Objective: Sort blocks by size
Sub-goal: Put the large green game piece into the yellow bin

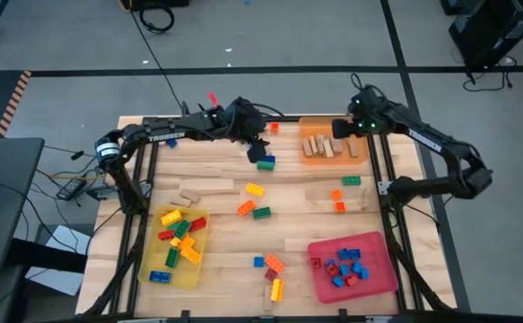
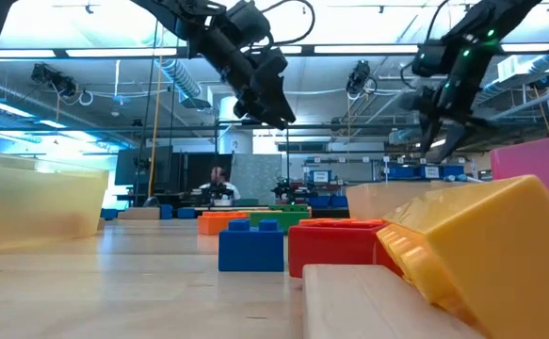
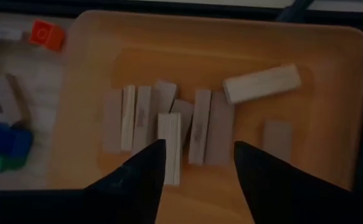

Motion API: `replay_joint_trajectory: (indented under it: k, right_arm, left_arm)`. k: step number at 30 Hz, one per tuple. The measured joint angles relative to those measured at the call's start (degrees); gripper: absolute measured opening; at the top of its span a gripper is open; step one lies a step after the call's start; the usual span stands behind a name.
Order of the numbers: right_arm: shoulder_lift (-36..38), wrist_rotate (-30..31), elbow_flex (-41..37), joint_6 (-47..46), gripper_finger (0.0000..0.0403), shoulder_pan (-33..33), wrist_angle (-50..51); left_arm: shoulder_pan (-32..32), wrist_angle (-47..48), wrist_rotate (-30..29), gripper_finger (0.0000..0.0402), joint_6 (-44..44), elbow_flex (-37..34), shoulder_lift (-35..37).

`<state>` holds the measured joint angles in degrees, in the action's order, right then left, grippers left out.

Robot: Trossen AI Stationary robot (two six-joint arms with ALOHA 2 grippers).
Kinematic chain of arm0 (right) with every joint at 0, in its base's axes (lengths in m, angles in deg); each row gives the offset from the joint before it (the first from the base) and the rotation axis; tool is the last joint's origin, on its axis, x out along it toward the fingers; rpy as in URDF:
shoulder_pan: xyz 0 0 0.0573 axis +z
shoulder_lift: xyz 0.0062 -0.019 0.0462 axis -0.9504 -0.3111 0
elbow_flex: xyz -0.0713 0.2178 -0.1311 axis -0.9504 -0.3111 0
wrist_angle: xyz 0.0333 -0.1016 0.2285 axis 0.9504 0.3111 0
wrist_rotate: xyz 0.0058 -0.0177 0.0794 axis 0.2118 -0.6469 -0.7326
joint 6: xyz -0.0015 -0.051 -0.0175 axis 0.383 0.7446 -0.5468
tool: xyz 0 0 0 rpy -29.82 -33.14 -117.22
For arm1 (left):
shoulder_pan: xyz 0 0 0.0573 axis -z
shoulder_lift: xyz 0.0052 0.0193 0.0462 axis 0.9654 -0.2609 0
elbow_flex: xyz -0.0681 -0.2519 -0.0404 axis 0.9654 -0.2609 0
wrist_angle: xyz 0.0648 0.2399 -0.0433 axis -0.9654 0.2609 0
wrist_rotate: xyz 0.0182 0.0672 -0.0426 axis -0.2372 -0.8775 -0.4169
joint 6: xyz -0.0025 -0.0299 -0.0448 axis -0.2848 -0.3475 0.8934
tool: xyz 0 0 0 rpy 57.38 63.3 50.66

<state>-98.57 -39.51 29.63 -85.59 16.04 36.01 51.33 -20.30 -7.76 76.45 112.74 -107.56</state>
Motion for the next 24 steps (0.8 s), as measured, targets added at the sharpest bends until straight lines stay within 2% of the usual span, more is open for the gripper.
replay_joint_trajectory:
  k: [5,9,11,17,24]
  right_arm:
    - [6.8,1.7,0.0,-1.5,0.0189,2.5,4.4]
    - [11.9,1.9,0.0,-2.2,0.0178,6.3,6.4]
    - [14.0,1.9,0.0,-4.1,0.0171,8.8,7.6]
    - [17.8,3.4,0.0,-11.0,0.0152,18.4,12.5]
    - [16.4,4.4,0.0,-20.3,0.0116,32.2,16.9]
  left_arm:
    - [0.5,-0.1,1.6,0.0248,1.8,0.1,0.0]
    - [0.5,0.7,7.6,0.0248,2.8,0.5,0.6]
    - [0.5,0.2,8.3,0.0248,4.2,0.5,1.7]
    - [0.4,1.8,5.7,0.0248,4.5,0.5,7.5]
    - [1.3,6.6,2.9,0.0248,4.7,0.1,12.0]
